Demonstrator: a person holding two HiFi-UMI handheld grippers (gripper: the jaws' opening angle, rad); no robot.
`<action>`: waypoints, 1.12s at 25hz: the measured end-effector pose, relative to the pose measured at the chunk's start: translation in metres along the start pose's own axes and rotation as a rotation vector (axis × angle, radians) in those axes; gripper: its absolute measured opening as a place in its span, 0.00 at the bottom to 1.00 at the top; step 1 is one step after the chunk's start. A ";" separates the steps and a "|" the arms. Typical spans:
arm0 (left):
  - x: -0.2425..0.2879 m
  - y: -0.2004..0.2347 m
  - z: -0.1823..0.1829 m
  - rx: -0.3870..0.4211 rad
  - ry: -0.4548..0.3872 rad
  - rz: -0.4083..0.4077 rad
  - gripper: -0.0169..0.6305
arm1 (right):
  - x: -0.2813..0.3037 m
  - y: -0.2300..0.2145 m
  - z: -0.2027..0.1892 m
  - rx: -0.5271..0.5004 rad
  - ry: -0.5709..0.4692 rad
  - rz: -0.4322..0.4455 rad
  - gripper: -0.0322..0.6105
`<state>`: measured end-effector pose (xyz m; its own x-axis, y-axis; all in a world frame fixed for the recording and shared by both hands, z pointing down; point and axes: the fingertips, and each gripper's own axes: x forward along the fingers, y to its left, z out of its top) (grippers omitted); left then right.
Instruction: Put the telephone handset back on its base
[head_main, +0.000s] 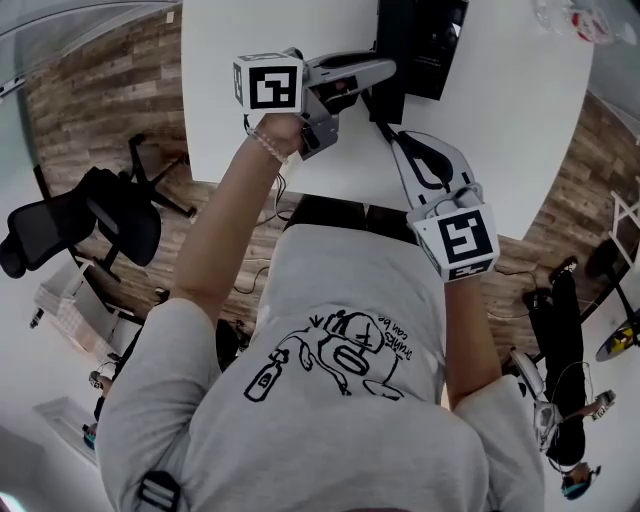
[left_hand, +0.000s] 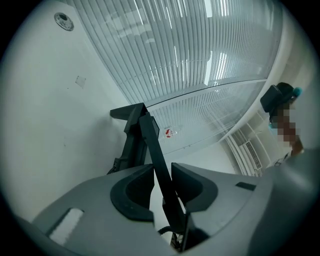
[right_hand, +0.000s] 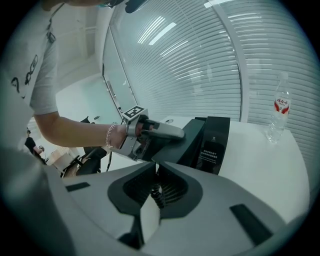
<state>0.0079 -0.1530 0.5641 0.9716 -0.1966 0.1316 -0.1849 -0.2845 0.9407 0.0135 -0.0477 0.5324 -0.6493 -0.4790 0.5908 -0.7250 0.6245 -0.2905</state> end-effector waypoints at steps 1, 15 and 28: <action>0.000 0.001 0.000 0.000 0.003 0.004 0.19 | 0.000 0.000 0.001 0.002 -0.001 0.000 0.08; 0.003 0.003 0.006 0.086 0.052 0.089 0.22 | 0.000 -0.007 0.009 0.042 -0.022 -0.008 0.08; -0.003 0.004 0.017 0.383 0.147 0.304 0.28 | 0.010 -0.012 0.014 0.079 -0.027 -0.010 0.08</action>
<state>0.0021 -0.1701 0.5625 0.8708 -0.1979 0.4501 -0.4767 -0.5640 0.6743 0.0127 -0.0685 0.5309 -0.6472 -0.5021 0.5736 -0.7466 0.5692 -0.3442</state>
